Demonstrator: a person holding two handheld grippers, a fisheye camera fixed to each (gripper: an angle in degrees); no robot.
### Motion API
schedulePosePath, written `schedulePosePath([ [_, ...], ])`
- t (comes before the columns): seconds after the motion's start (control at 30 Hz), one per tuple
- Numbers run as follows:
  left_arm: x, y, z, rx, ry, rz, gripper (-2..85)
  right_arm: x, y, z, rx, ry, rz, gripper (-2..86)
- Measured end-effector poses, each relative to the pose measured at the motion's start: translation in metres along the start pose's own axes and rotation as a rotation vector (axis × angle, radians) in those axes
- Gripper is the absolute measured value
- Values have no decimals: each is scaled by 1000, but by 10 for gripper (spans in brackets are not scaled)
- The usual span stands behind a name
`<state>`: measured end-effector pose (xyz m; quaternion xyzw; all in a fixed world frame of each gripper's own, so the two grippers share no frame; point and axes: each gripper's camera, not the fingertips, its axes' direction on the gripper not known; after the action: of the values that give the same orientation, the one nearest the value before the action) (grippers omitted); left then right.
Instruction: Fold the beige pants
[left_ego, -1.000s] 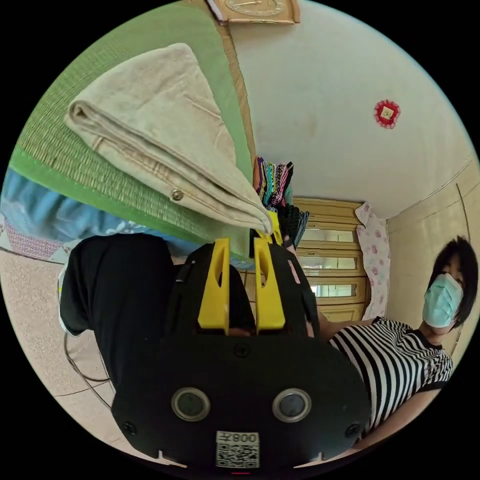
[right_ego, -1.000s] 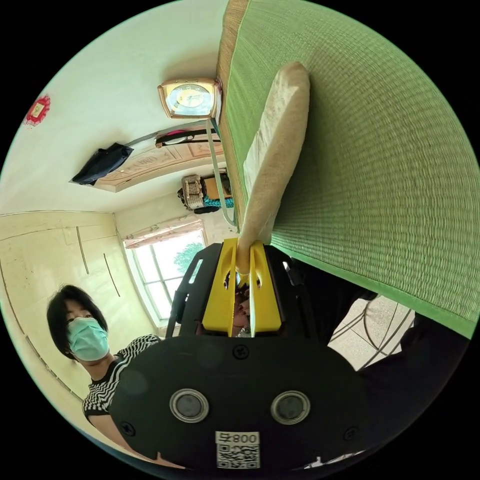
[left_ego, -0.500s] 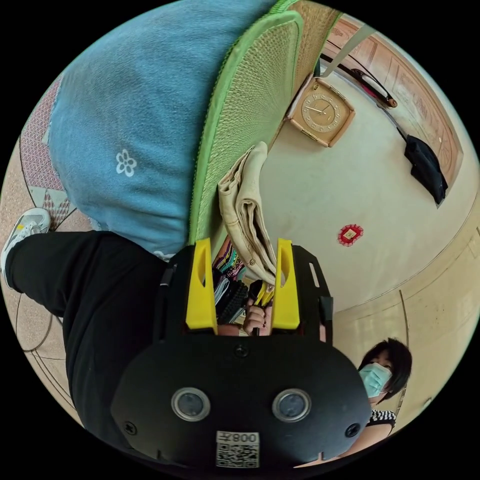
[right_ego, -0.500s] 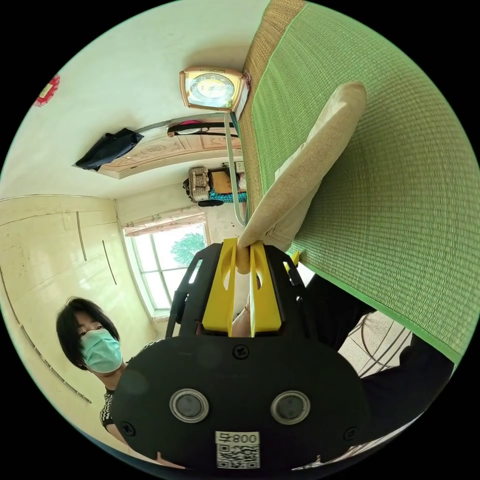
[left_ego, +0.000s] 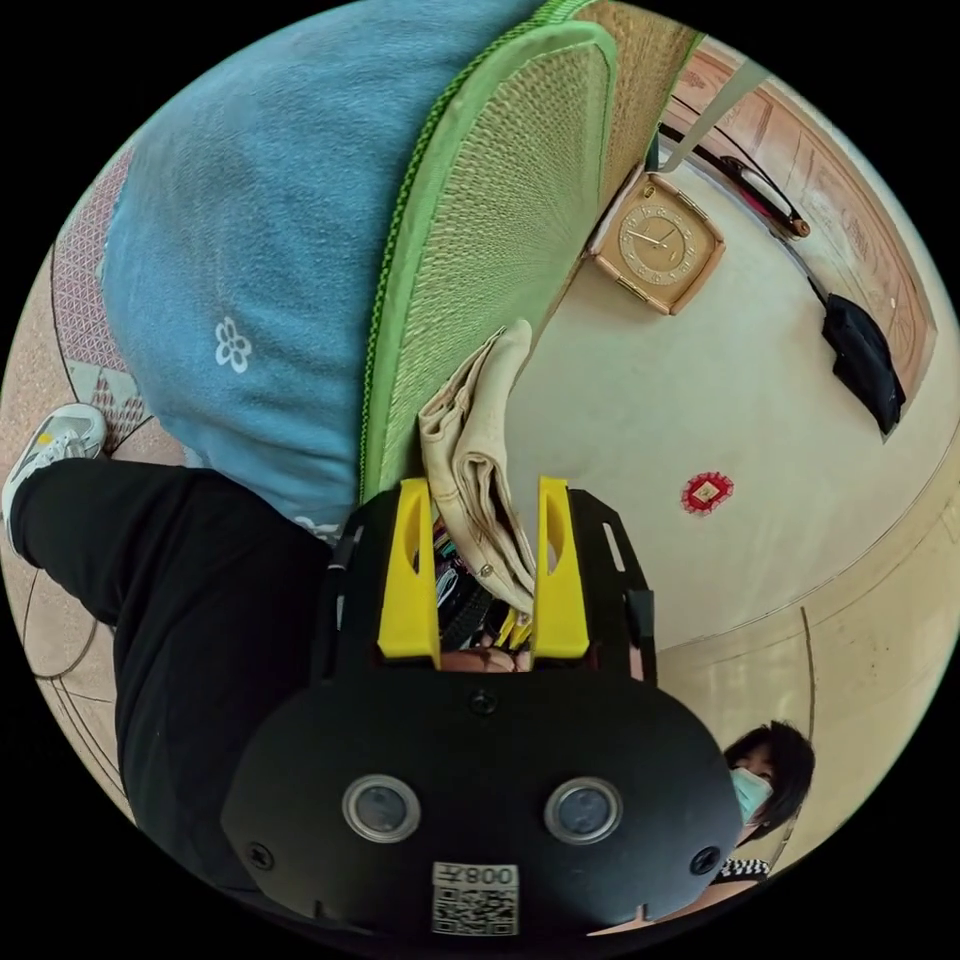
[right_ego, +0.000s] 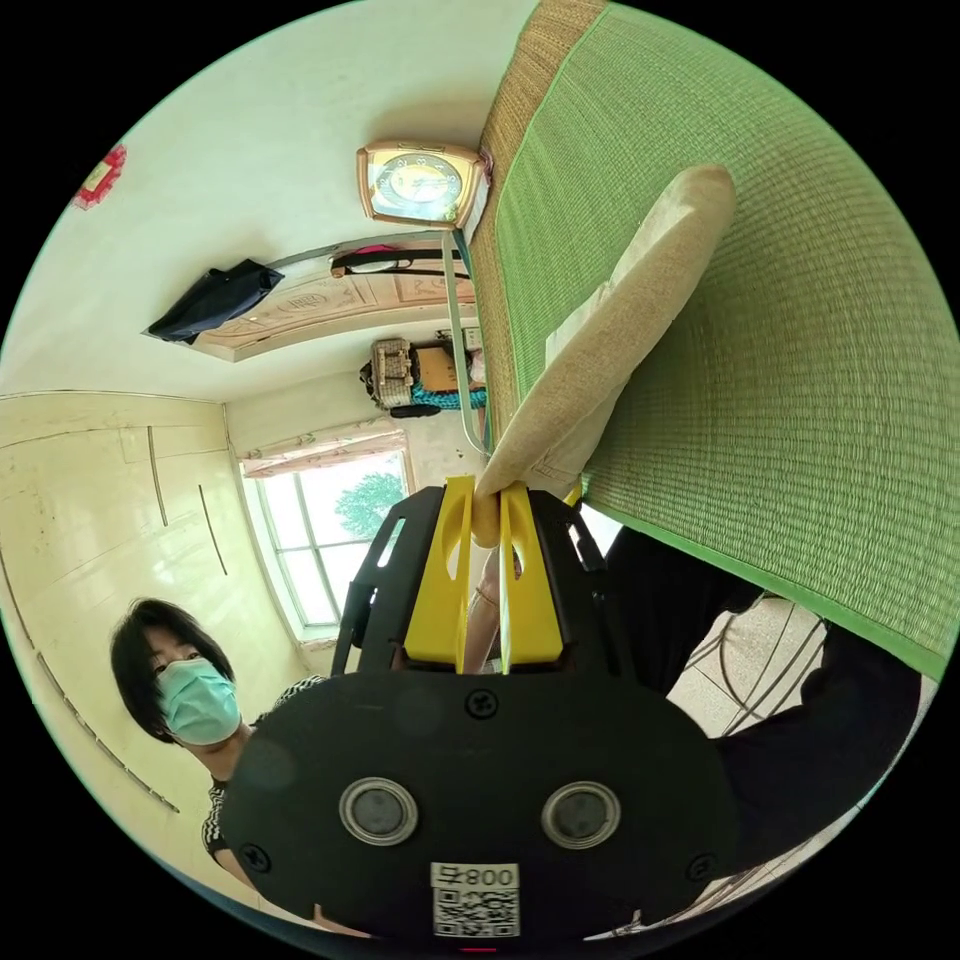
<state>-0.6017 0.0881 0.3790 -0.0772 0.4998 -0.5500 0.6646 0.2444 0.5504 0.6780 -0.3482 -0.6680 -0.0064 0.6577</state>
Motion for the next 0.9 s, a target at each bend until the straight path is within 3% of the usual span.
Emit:
schedulePosePath([
  [0.13,-4,10,31,-18,-71,17,89,13,27,-20,14,13,3,23],
  [0.57,-2,111,142,-160,-192,200,70,76,168,-102,128,-109,6,12],
  [0.9,-9,205,294,-332,-218,322,69,82,282,-185,276,-141,-138,5],
])
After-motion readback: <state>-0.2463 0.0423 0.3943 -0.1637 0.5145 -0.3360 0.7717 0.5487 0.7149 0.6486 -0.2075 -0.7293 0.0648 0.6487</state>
